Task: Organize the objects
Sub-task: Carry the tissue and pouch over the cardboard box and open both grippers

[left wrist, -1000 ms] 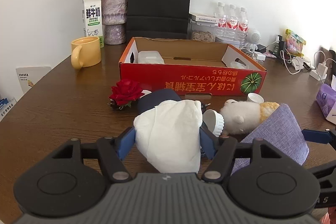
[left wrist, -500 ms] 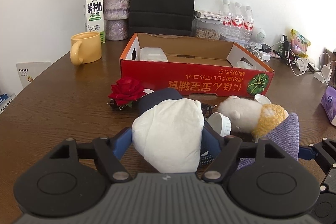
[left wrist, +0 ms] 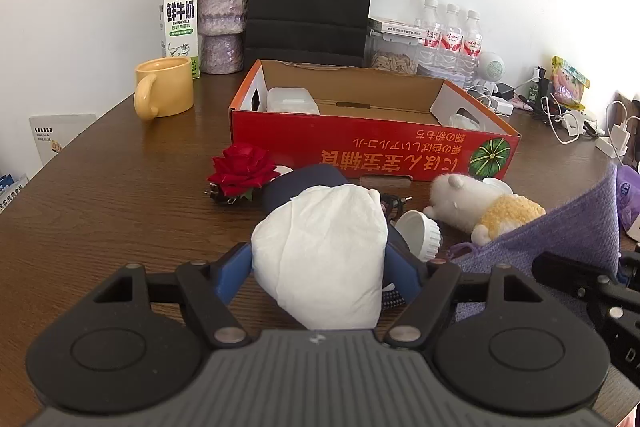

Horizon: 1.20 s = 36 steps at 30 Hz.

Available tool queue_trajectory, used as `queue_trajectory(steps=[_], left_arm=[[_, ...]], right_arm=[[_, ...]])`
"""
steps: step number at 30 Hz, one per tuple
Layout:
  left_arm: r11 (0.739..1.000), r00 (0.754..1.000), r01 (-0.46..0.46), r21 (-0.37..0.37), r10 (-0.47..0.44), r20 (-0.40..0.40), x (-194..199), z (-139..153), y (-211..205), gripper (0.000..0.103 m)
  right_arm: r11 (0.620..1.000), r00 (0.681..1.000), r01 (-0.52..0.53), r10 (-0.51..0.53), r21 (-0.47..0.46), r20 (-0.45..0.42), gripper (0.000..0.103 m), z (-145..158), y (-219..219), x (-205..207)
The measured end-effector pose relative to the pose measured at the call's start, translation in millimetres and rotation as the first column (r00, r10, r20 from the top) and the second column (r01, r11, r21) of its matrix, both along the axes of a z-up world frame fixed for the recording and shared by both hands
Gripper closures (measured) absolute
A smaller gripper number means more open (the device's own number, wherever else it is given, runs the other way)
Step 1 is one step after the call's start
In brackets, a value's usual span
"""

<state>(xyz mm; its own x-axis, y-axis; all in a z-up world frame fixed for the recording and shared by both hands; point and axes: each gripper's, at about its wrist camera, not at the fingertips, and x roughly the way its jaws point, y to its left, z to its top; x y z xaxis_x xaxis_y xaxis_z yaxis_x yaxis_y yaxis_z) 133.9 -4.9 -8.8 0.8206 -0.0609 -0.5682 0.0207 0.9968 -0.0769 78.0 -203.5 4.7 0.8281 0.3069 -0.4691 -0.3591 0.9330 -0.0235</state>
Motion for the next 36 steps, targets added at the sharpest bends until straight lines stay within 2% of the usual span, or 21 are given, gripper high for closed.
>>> queue_trajectory(steps=[4,9,24,36], left_arm=[[1.000,1.000,0.004,0.004,-0.004,0.004,-1,1,0,0.034],[1.000,0.999,0.004,0.014,-0.005,0.045,-7,9,0,0.047],[0.999,0.991,0.020,0.026,-0.023,0.130,-18,36,-2,0.047],[0.999,0.984,0.005,0.042,-0.012,0.176,8,58,-4,0.047]], right_arm=[[1.000,1.000,0.013,-0.013,0.027,0.014,0.097,7,-7,2],[0.999,0.999,0.028,-0.029,0.045,0.023,0.097,11,-13,6],[0.993,0.996,0.025,-0.035,0.117,0.084,0.097,33,-17,12],[0.987,0.992,0.002,-0.023,0.160,0.124,0.097,53,-14,44]])
